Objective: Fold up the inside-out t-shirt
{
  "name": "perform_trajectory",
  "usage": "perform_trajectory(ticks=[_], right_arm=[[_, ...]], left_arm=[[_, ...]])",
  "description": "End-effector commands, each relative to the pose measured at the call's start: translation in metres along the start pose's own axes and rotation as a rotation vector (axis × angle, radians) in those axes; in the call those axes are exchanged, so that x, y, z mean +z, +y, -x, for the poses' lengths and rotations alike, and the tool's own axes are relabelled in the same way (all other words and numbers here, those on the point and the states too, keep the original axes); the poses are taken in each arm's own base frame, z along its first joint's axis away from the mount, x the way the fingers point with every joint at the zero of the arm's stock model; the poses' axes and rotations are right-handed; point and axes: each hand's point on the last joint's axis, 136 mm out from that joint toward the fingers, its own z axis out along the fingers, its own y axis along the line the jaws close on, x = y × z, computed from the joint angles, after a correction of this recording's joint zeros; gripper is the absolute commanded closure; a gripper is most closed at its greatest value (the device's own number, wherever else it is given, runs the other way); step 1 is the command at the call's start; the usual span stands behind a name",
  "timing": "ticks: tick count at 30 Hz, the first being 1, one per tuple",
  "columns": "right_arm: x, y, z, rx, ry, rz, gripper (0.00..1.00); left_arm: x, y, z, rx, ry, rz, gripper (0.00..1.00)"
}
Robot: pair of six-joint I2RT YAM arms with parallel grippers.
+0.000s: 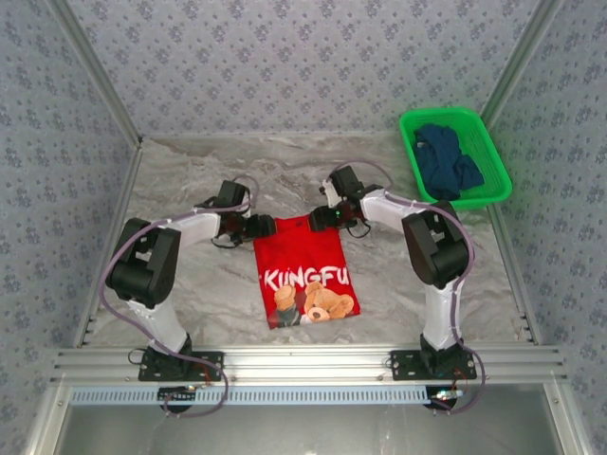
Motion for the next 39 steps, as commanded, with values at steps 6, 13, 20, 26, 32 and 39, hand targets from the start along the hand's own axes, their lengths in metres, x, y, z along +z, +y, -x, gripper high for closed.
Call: perform_trajectory(ticks=[6, 13, 20, 26, 32, 39], right_arm=[[0.02, 0.008, -0.028, 0.009, 0.091, 0.038, 0.34], [0.019, 0.002, -0.024, 0.028, 0.082, 0.027, 0.5], [0.028, 0.006, -0.028, 0.039, 0.084, 0.029, 0.59], [0.034, 0.01, -0.031, 0.063, 0.075, 0.051, 0.72], [0.025, 0.018, -0.014, 0.064, 0.027, 0.077, 0.91], [-0.017, 0.016, 0.033, 0.036, -0.15, 0.071, 1.0]], left_arm=[[0.026, -0.002, -0.029, 0.009, 0.079, -0.024, 0.4], [0.031, 0.002, -0.026, 0.009, 0.071, -0.013, 0.56], [0.037, 0.001, -0.027, 0.007, 0.079, -0.028, 0.71], [0.04, 0.001, -0.027, 0.016, 0.078, -0.036, 0.83], [0.034, -0.004, -0.015, 0.026, 0.04, -0.061, 1.0], [-0.001, -0.016, 0.031, 0.053, -0.108, -0.105, 1.0]])
